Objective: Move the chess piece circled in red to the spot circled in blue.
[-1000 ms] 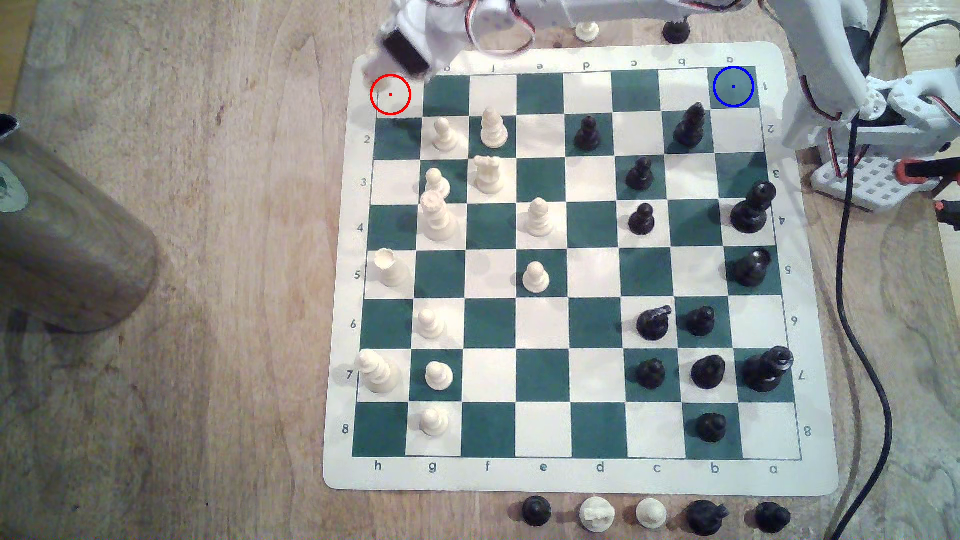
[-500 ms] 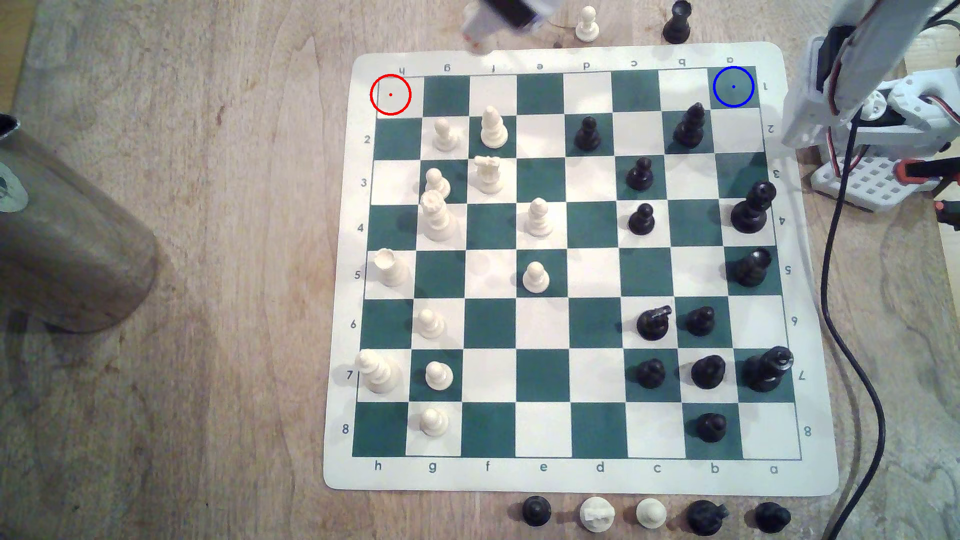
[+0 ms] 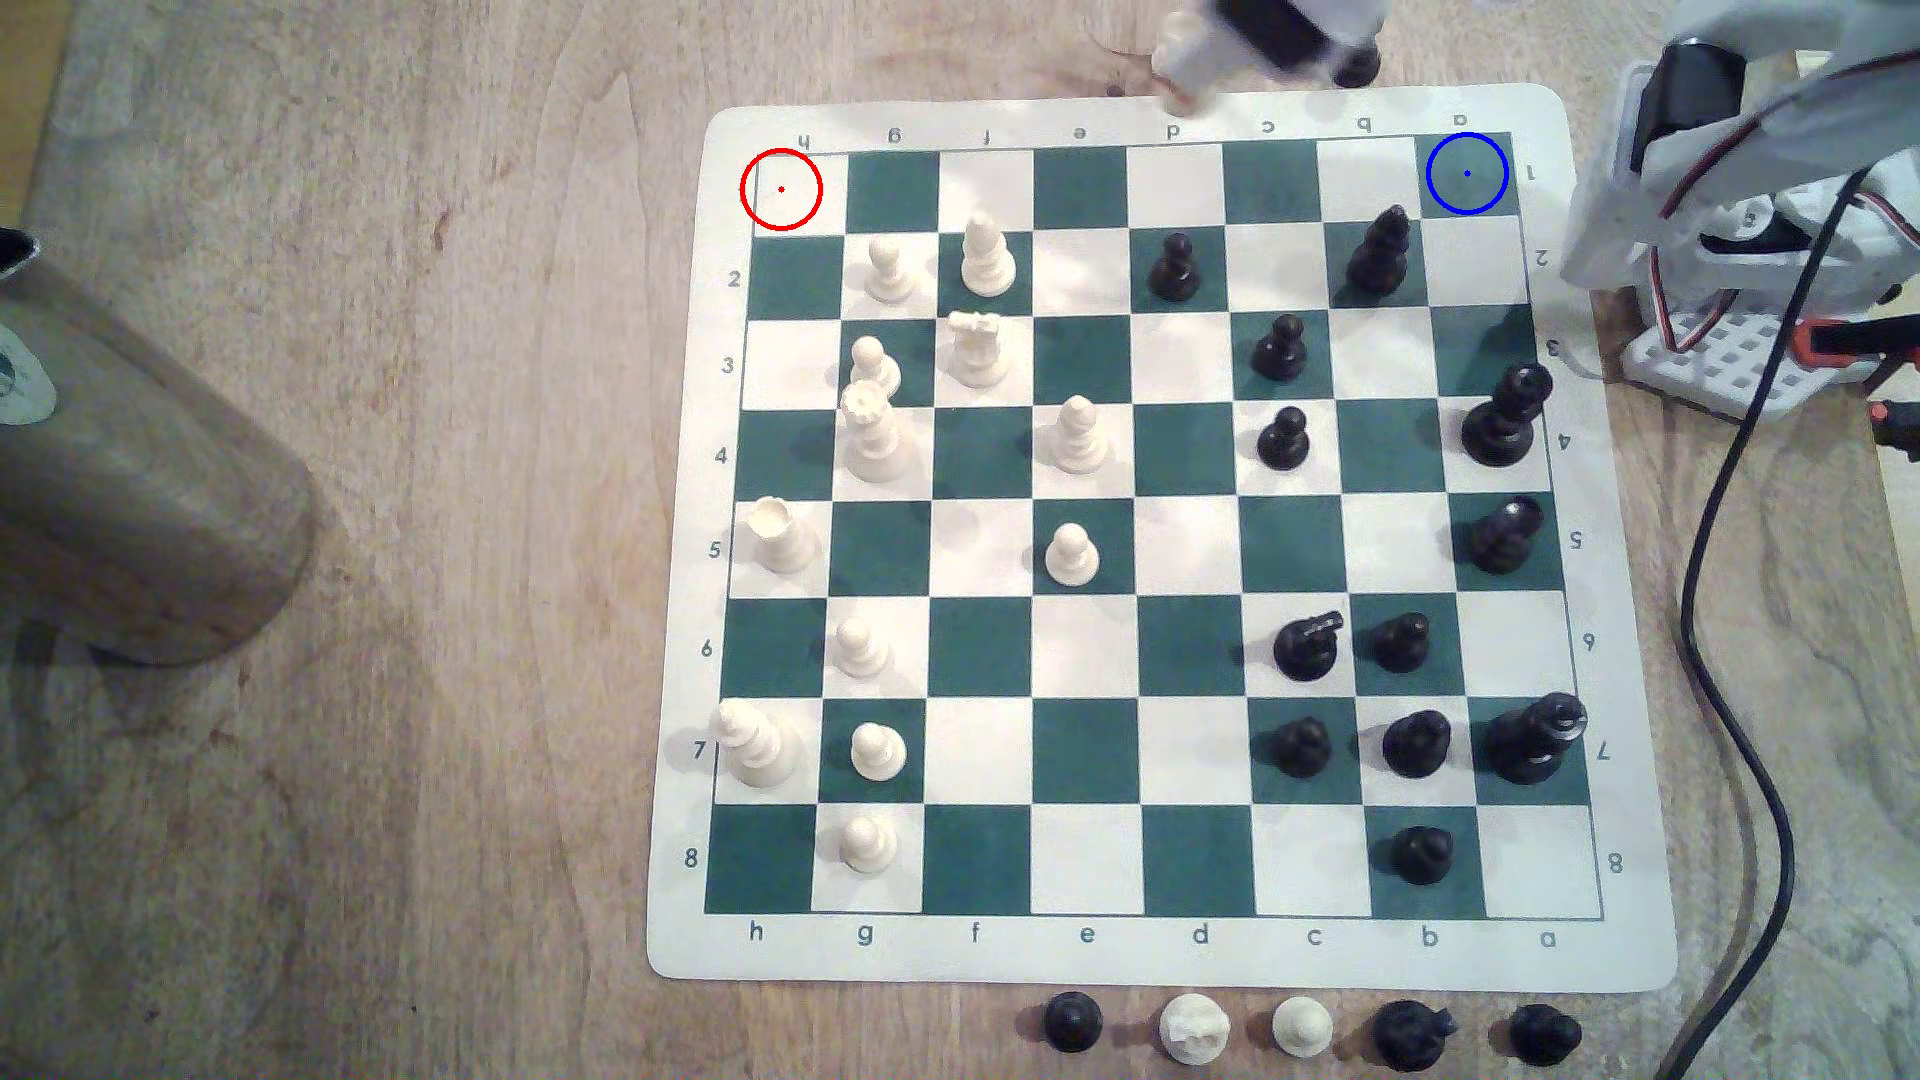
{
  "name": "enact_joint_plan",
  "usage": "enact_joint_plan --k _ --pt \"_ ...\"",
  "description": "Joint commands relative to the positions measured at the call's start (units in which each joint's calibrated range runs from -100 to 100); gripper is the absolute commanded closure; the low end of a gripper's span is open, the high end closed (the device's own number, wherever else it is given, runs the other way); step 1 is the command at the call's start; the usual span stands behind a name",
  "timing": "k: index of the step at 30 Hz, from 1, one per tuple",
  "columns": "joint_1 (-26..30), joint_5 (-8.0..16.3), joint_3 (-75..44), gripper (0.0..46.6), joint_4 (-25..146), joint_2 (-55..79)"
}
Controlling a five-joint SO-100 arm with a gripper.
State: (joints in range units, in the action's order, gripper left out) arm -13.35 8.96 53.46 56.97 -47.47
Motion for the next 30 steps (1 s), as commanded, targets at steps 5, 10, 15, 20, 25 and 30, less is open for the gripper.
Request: enact_joint_plan --k 5,10,15,20,25,30 --pt "-5.46 -3.37 8.10 46.4 -0.13 -14.59" --pt "-8.51 -5.23 14.00 46.4 4.37 -24.95" --pt "-11.41 -5.32 16.35 46.4 11.41 -31.91" --pt "-14.22 -6.20 18.44 46.3 16.90 -35.64" --pt "-15.24 -7.28 19.62 46.3 21.73 -39.72" --pt "-15.71 -7.96 21.70 46.3 25.58 -42.26"
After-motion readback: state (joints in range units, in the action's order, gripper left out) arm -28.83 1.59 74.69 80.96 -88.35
